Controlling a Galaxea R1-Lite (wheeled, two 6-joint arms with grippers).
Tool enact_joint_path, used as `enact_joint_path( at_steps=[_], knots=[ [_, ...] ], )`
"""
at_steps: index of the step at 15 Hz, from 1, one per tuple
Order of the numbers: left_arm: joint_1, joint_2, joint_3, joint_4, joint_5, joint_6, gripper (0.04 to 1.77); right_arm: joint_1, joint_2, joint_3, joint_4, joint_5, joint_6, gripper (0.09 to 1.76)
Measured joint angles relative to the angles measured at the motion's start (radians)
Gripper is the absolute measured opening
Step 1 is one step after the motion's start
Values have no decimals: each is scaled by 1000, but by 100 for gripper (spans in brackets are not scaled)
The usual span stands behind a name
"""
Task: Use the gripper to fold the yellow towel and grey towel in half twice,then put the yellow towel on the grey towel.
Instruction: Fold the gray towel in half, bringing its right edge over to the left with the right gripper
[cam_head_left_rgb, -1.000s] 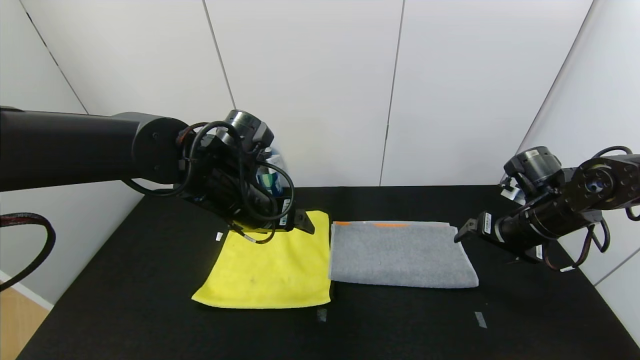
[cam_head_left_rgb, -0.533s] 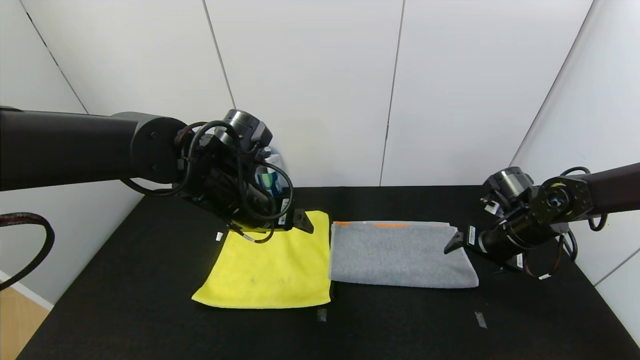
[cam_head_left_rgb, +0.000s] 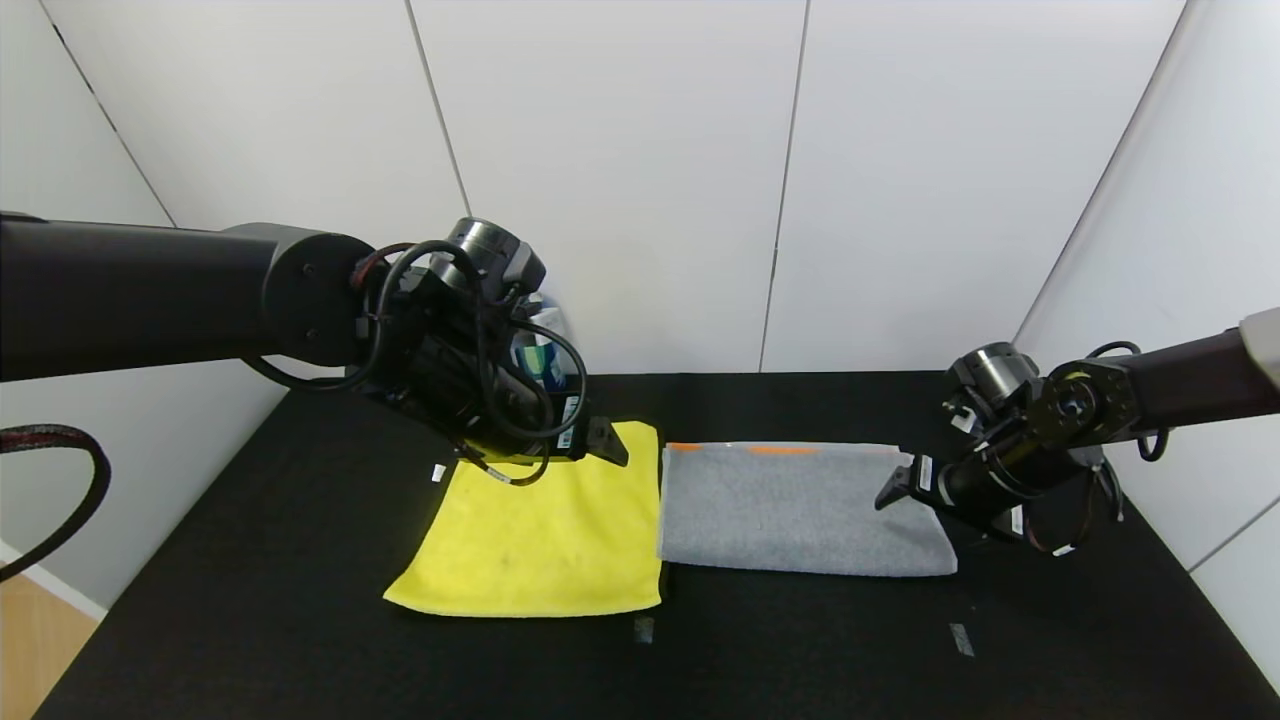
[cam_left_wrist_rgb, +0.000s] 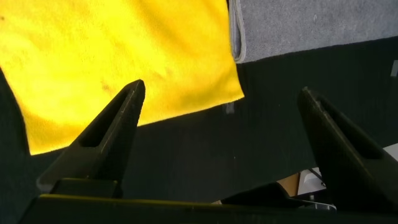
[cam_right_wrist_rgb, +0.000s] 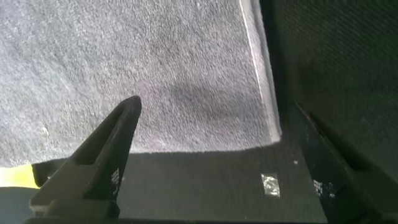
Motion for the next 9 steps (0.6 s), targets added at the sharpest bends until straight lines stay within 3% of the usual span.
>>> enact_joint_path(
  at_steps=[9],
  knots=[
    [1, 0, -1, 0, -1, 0, 172, 5, 40, -40, 0, 1, 1, 170]
  ],
)
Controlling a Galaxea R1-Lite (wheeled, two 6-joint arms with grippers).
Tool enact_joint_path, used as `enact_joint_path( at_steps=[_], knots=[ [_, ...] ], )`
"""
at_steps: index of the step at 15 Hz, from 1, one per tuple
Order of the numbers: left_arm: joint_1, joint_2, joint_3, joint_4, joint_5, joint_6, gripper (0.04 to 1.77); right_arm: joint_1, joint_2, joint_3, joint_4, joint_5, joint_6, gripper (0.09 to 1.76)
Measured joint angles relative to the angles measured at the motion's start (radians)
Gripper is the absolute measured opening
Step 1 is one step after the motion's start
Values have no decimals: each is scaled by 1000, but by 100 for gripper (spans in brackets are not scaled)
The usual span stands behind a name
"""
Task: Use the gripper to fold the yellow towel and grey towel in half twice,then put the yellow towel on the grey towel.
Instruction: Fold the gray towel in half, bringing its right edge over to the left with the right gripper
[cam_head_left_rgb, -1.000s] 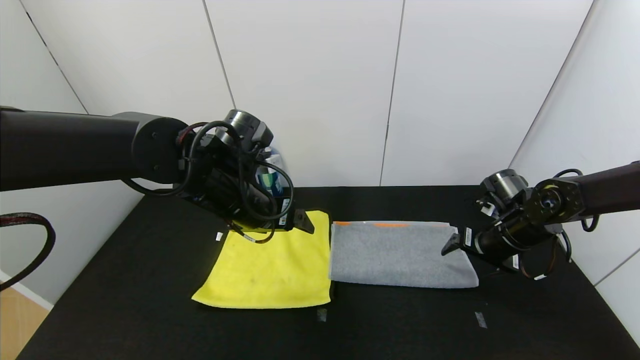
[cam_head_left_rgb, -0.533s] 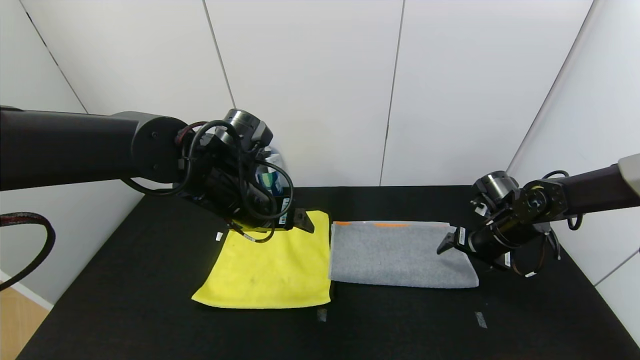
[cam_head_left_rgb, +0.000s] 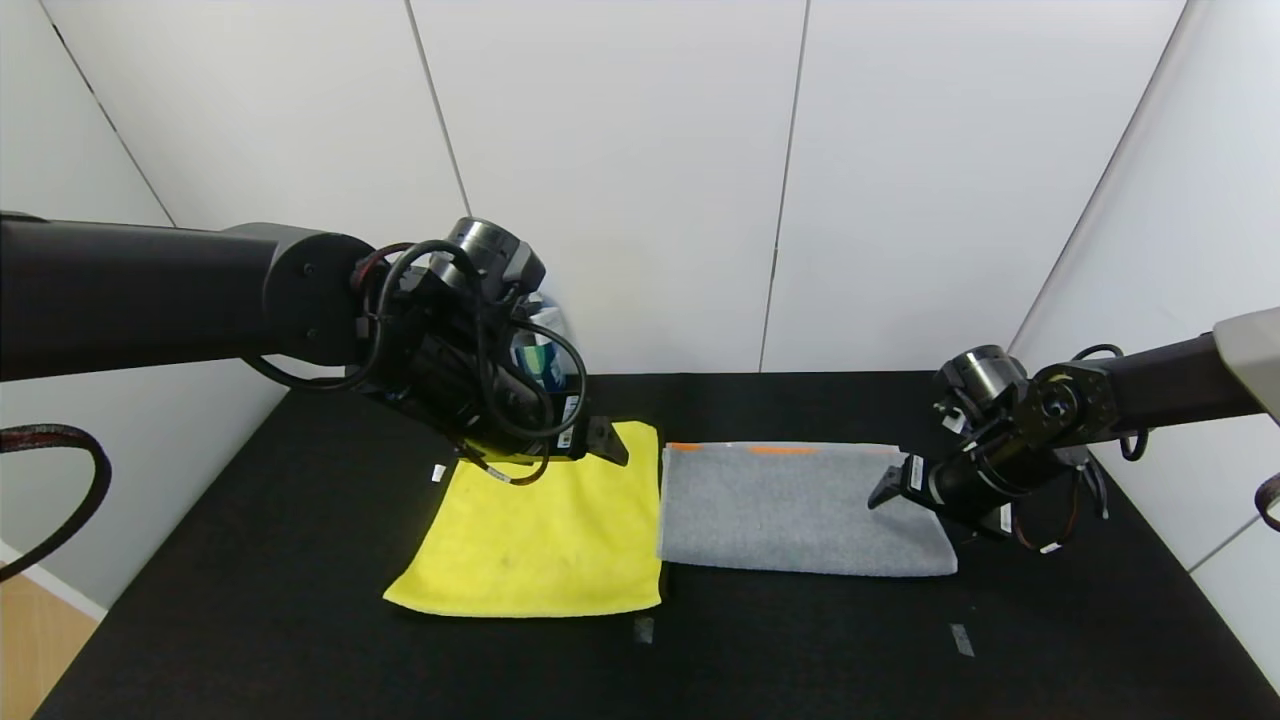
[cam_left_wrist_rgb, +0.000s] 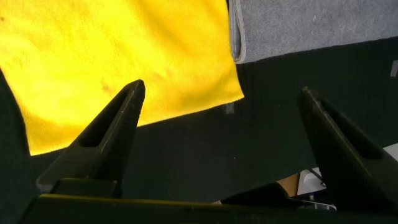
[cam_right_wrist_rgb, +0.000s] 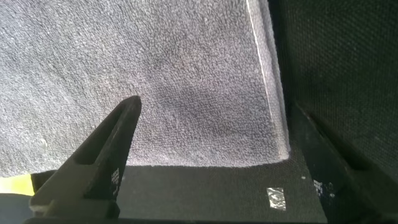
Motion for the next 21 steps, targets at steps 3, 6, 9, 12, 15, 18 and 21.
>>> enact_joint_path(
  at_steps=[3, 6, 9, 12, 15, 18, 21],
  knots=[
    [0, 0, 0, 0, 0, 0, 172, 0, 5, -2, 0, 0, 0, 170],
    [1, 0, 0, 0, 0, 0, 172, 0, 10, -2, 1, 1, 0, 135],
    [1, 0, 1, 0, 0, 0, 172, 0, 13, -2, 1, 0, 1, 107],
    [1, 0, 1, 0, 0, 0, 172, 0, 13, -2, 1, 0, 1, 107],
    [1, 0, 1, 0, 0, 0, 172, 0, 13, -2, 1, 0, 1, 106],
    [1, 0, 1, 0, 0, 0, 172, 0, 13, -2, 1, 0, 1, 106],
    [5, 0, 2, 0, 0, -1, 172, 0, 22, 10, 7, 0, 7, 45]
  ],
)
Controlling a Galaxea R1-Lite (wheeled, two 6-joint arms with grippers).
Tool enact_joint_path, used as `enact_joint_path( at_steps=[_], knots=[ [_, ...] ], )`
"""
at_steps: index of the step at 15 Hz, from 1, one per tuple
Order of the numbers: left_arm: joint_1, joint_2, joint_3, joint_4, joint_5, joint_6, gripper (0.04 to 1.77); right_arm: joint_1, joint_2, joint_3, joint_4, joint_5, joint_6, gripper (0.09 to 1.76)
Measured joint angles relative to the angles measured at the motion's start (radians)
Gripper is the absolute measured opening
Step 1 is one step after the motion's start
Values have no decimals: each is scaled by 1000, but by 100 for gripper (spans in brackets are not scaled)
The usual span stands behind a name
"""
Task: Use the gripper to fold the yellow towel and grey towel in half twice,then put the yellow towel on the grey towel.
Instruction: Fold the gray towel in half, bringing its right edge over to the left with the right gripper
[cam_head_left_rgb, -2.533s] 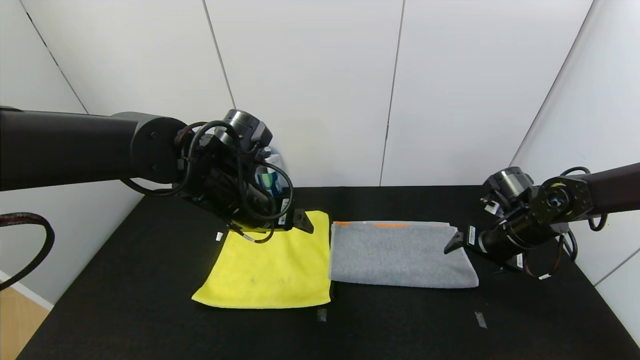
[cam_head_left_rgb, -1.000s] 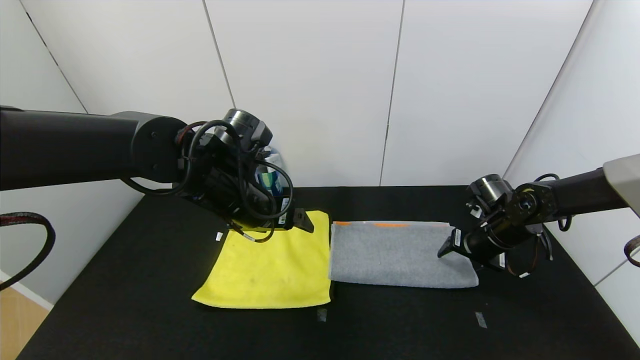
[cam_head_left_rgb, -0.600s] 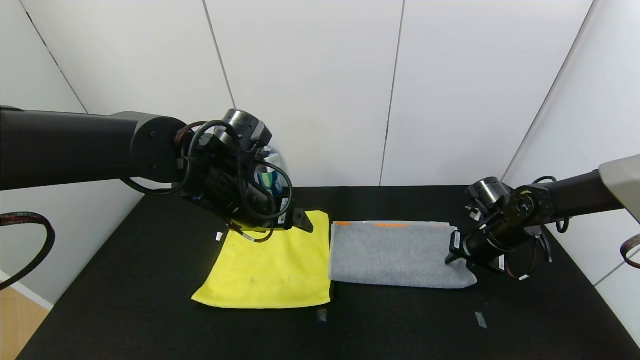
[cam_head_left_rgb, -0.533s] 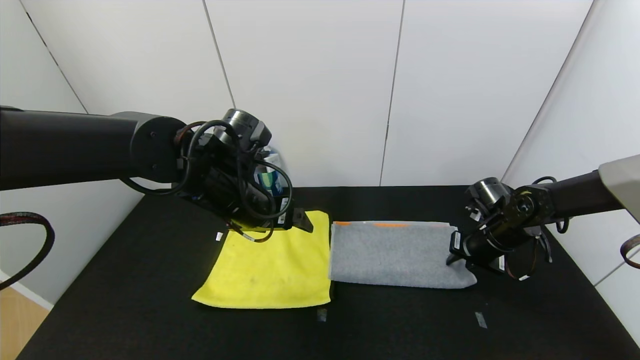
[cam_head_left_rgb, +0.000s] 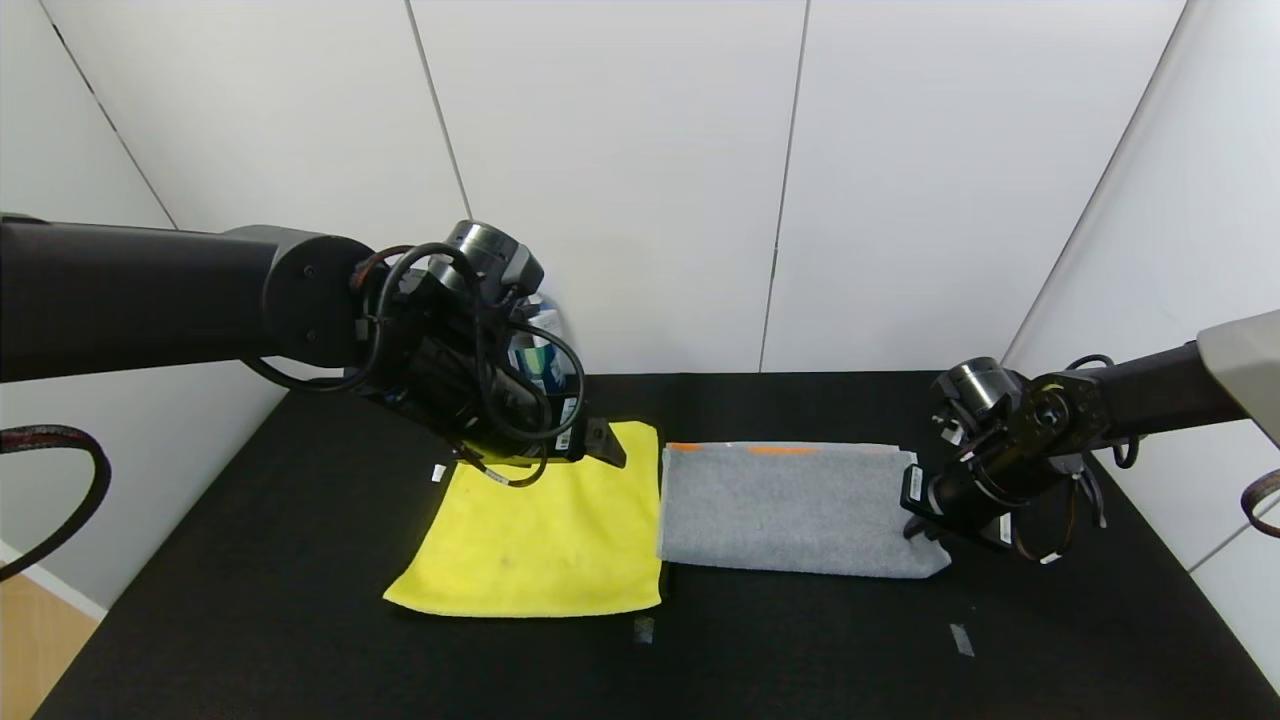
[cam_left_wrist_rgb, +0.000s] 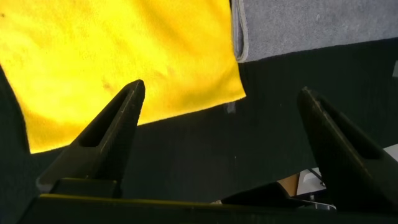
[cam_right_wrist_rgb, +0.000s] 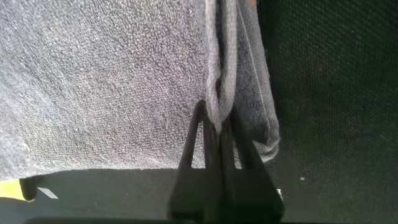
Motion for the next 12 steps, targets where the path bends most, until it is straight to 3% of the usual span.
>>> enact_joint_path(
  at_steps=[1, 2, 12],
  knots=[
    [0, 0, 0, 0, 0, 0, 172, 0, 0, 1, 1, 0, 1, 39],
    [0, 0, 4, 0, 0, 0, 172, -1, 0, 1, 1, 0, 2, 12],
    [3, 2, 0, 0, -1, 0, 172, -66, -41, -2, 29, 7, -12, 12]
  ],
)
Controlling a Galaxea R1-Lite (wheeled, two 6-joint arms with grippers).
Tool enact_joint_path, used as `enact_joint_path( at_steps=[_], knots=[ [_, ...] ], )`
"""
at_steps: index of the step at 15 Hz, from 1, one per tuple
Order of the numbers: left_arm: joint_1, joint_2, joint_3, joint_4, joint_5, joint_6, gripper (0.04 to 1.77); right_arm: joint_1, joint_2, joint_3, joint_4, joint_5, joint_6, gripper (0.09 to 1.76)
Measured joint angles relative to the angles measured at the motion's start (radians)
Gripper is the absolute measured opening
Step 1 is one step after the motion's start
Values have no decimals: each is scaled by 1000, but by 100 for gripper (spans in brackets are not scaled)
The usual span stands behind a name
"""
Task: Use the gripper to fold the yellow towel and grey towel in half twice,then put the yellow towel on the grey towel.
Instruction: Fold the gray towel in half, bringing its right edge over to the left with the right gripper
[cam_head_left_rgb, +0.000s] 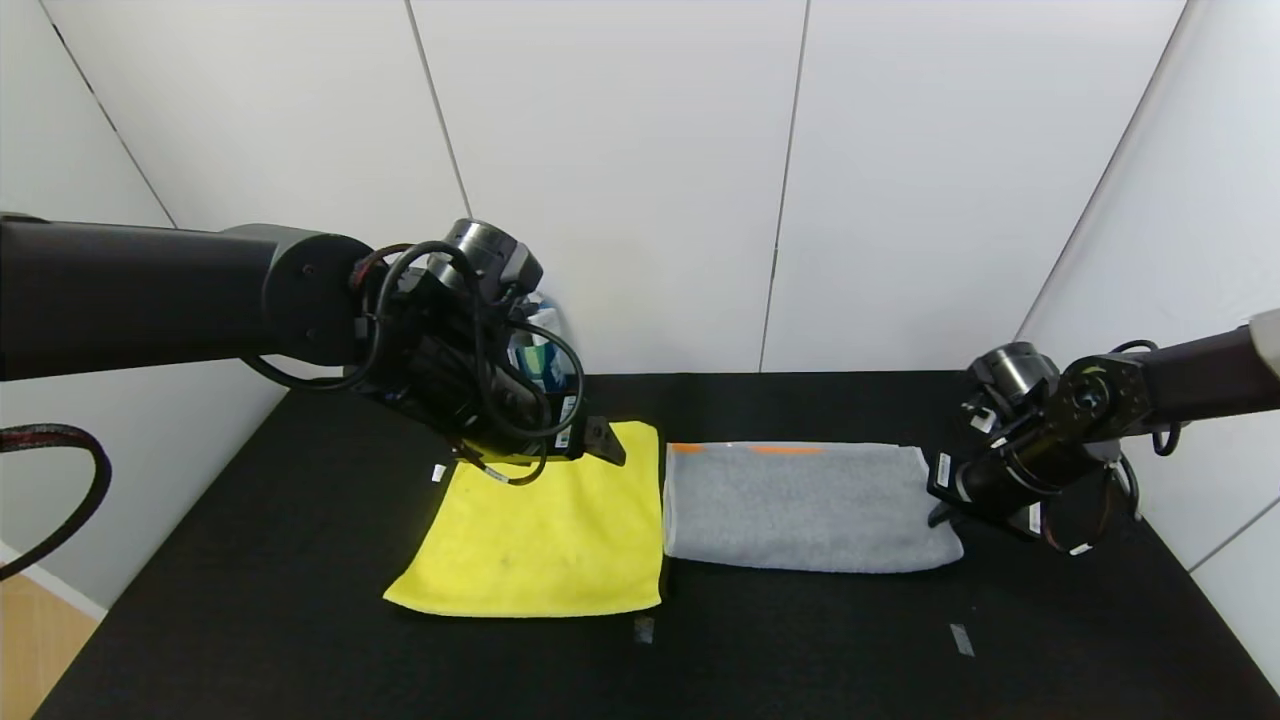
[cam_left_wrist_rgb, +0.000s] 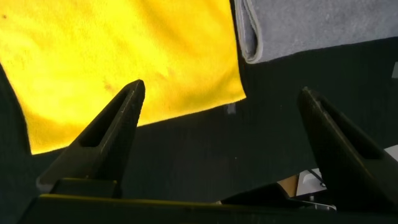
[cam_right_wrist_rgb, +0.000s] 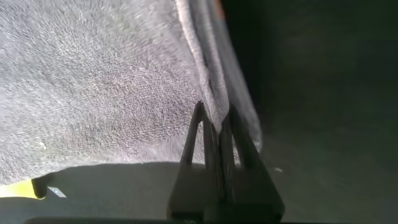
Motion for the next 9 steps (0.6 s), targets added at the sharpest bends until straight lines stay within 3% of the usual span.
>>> enact_joint_path(
  at_steps=[9],
  knots=[
    [-3, 4, -6, 0, -2, 1, 172, -180, -48, -3, 40, 2, -113, 12]
  ],
)
